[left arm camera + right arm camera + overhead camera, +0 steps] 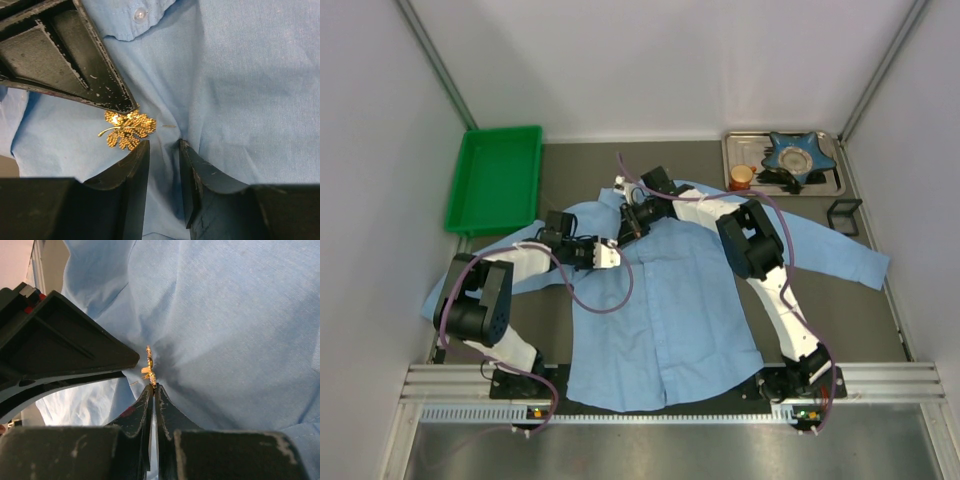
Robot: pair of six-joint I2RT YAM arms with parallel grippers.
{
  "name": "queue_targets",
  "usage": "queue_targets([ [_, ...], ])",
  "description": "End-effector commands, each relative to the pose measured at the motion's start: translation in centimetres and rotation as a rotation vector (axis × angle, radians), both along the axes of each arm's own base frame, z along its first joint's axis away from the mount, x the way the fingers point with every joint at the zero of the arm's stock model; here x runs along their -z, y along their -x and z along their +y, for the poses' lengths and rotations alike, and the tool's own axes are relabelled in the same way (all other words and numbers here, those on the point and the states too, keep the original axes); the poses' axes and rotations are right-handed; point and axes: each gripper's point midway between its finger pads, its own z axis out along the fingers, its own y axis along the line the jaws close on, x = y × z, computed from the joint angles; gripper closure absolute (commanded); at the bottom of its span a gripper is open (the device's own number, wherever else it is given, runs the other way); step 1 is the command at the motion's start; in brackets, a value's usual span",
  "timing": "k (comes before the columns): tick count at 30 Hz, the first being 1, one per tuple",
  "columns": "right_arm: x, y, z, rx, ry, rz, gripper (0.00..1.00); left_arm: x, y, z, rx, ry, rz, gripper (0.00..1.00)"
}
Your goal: Pin the brooch onto the clothing
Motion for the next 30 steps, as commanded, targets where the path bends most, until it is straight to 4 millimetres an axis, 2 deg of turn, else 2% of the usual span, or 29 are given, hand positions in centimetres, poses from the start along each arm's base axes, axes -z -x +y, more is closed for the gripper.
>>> queue_targets([
  [1, 1.8, 1.7, 0.0, -0.014, 0.024, 0.093, 1.00, 1.3, 1.5, 0.3, 0.018, -0.029, 0.025, 0.62],
  [10, 2.4, 2.1, 0.0, -0.003, 0.030, 0.164, 1.00, 1.0, 1.9, 0.2, 0.011, 0.001, -0.023, 0.58],
  [16, 2.3, 1.8, -0.1, 0.005, 0.025, 0.175, 1.00, 1.3, 1.9, 0.1, 0.009, 0.003, -0.022, 0.61],
  [20, 1.9, 2.1, -0.1, -0.010, 0.006, 0.192, 1.00, 0.6, 0.8, -0.2, -0.067, 0.049, -0.003, 0.73],
  [21, 1.9, 2.0, -0.1, -0.009, 0.003, 0.194, 1.00, 0.4, 0.5, -0.1, -0.086, 0.055, 0.001, 0.82],
  [25, 1.5, 2.0, 0.2, -0.014, -0.011, 0.193, 1.00, -1.0, -0.1, -0.5, -0.141, 0.116, -0.004, 1.00],
  [30, 0.5, 2.0, 0.2, -0.022, -0.033, 0.184, 1.00, -1.9, -0.6, -0.9, -0.187, 0.163, 0.031, 1.00],
])
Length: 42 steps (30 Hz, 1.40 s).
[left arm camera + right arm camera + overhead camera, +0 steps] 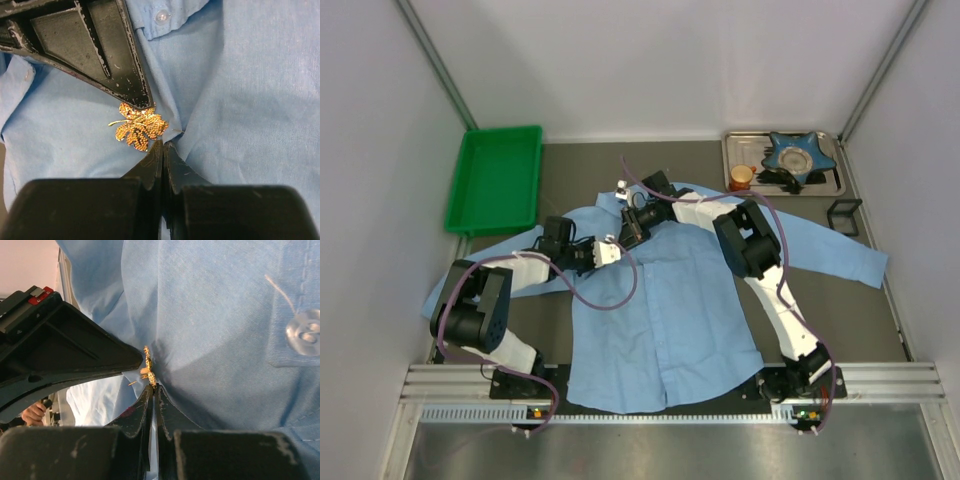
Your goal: Pin the brooch onto the clothing
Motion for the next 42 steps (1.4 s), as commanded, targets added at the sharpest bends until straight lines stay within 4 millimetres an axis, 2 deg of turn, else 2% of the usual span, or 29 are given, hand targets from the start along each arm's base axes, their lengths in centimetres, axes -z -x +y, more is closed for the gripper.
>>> queue_targets([
  [1, -0.1, 0.8, 0.3, -0.025, -0.022, 0.011, 1.00, -1.7, -1.3, -0.8, -0.056, 0.071, -0.002, 1.00],
  [5, -0.9, 1.1, 0.2, -0.038, -0.046, -0.006, 1.00, -1.9, -2.7, -0.2, -0.140, 0.059, 0.054, 1.00],
  [11, -1.4, 1.2, 0.1, -0.037, -0.066, -0.025, 1.00, -2.8, -2.9, -0.4, -0.180, 0.090, 0.107, 1.00],
  [13, -1.4, 1.3, 0.0, -0.036, -0.070, -0.021, 1.00, -2.4, -2.2, -0.4, -0.181, 0.078, 0.149, 1.00],
  [19, -2.5, 1.6, 0.1, -0.042, -0.107, -0.024, 1.00, -2.5, -2.4, 0.2, -0.269, 0.067, 0.232, 1.00],
  [27, -3.7, 2.3, -0.1, -0.060, -0.155, -0.025, 1.00, -1.6, -1.5, 0.7, -0.344, 0.046, 0.360, 1.00],
  [31, -4.1, 2.0, 0.0, -0.052, -0.163, -0.053, 1.00, -1.8, -0.9, 0.7, -0.344, 0.057, 0.394, 1.00],
  [34, -3.9, 1.7, 0.1, -0.040, -0.155, -0.056, 1.00, -2.1, -0.4, 0.5, -0.335, 0.083, 0.388, 0.83],
  [35, -3.9, 1.6, 0.1, -0.037, -0.153, -0.056, 1.00, -2.2, -0.3, 0.5, -0.335, 0.088, 0.382, 0.75],
  [37, -3.6, 1.4, 0.2, -0.026, -0.143, -0.064, 1.00, -2.7, -0.3, 0.5, -0.342, 0.109, 0.369, 0.65],
  [42, -3.3, 0.9, 0.1, -0.007, -0.127, -0.072, 1.00, -4.4, -0.6, 1.4, -0.350, 0.172, 0.312, 0.55],
])
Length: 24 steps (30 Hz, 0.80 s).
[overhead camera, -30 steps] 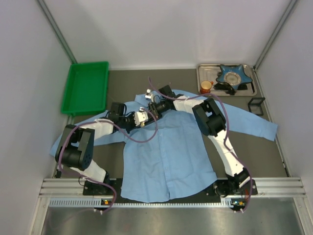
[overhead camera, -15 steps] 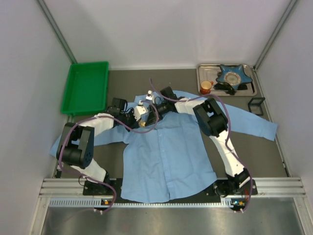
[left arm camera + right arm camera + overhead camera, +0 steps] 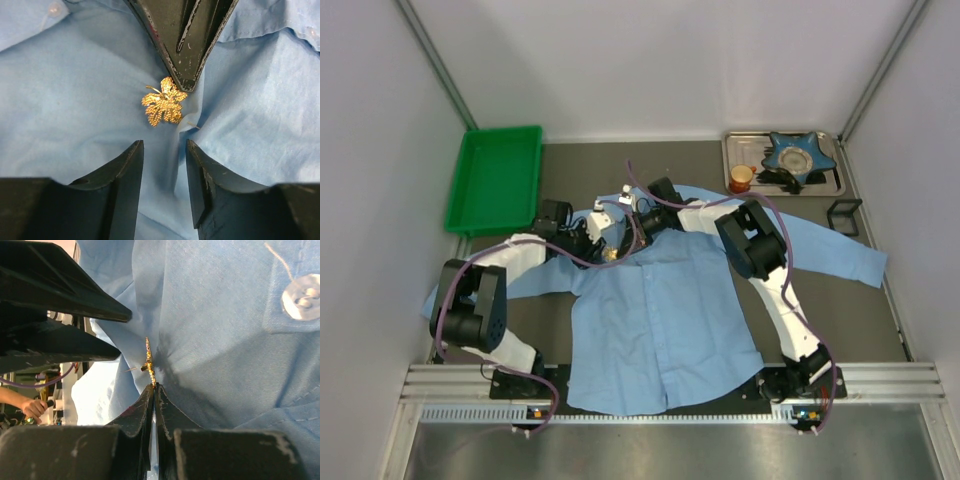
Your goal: Pin the brooch onto the clothing
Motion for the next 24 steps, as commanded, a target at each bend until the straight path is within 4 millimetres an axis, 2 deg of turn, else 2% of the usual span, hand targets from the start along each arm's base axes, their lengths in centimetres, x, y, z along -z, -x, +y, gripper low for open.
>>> queue_targets([
  [1, -3.0, -0.3, 0.7, -0.001, -0.041, -0.075, 1.00, -2.8, -0.2, 0.1, 0.021, 0.090, -0.112, 0.54],
  [3, -3.1, -0.4, 0.8, -0.002, -0.044, -0.077, 1.00, -3.6, -0.4, 0.2, 0.041, 0.088, -0.182, 0.53],
  [5, -3.2, -0.5, 0.8, -0.002, -0.047, -0.080, 1.00, -3.6, -0.3, 0.2, 0.063, 0.087, -0.218, 0.51],
  [10, -3.1, -0.5, 0.8, -0.001, -0.045, -0.075, 1.00, -4.8, -1.5, -0.9, 0.119, 0.120, -0.304, 0.48],
  [19, -3.2, -0.7, 0.9, 0.001, -0.046, -0.077, 1.00, -3.9, -2.9, -3.1, 0.207, 0.058, -0.312, 0.47],
  [24, -3.2, -0.6, 0.9, -0.002, -0.046, -0.076, 1.00, -2.7, -1.5, -4.1, 0.294, 0.016, -0.290, 0.45],
])
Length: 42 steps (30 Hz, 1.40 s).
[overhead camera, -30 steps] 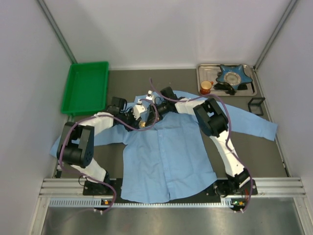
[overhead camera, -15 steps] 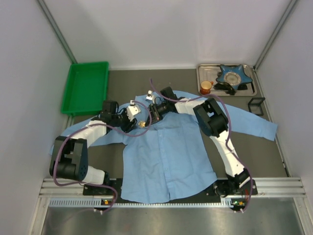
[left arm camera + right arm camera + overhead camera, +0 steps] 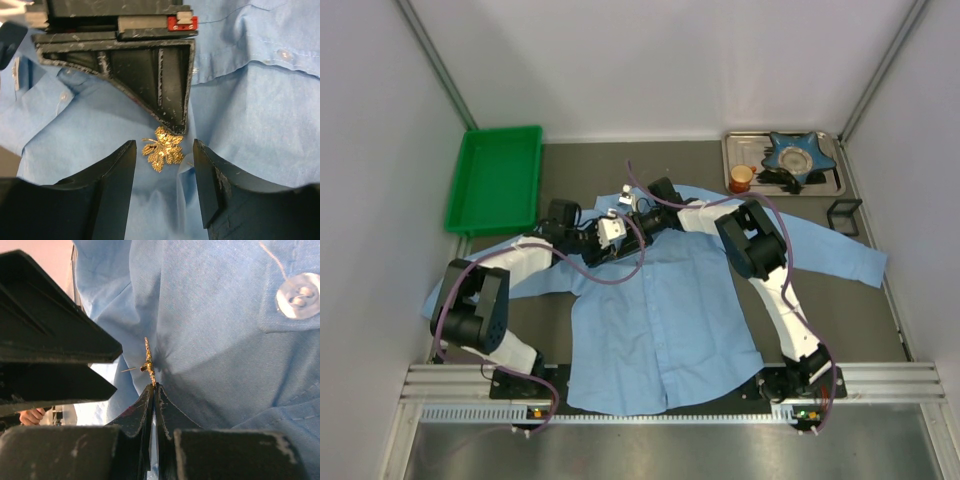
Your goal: Pin the brooch onto the clothing
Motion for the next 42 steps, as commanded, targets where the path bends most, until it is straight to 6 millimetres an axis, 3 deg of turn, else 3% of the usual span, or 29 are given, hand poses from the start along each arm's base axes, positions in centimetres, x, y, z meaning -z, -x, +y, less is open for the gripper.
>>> queue_targets([
  [1, -3.3, -0.4, 0.9, -0.012, -0.055, -0.075, 1.00, -0.5, -0.1, -1.0, 0.103, -0.048, -0.064, 0.45],
  [6, -3.3, -0.5, 1.0, -0.016, -0.058, -0.074, 1.00, 1.0, 1.6, -1.0, 0.163, -0.105, -0.031, 0.45],
  [15, -3.4, -0.3, 0.8, -0.023, -0.064, -0.068, 1.00, 2.7, 1.8, 0.3, 0.128, -0.176, -0.003, 0.43],
  [26, -3.6, 0.1, 0.6, -0.042, -0.078, -0.071, 1.00, 1.4, 0.2, 0.2, 0.062, -0.128, -0.111, 0.45],
  [42, -4.5, 0.7, 0.4, -0.091, -0.121, -0.158, 1.00, 0.5, -1.0, 0.8, 0.009, -0.096, -0.113, 0.44],
])
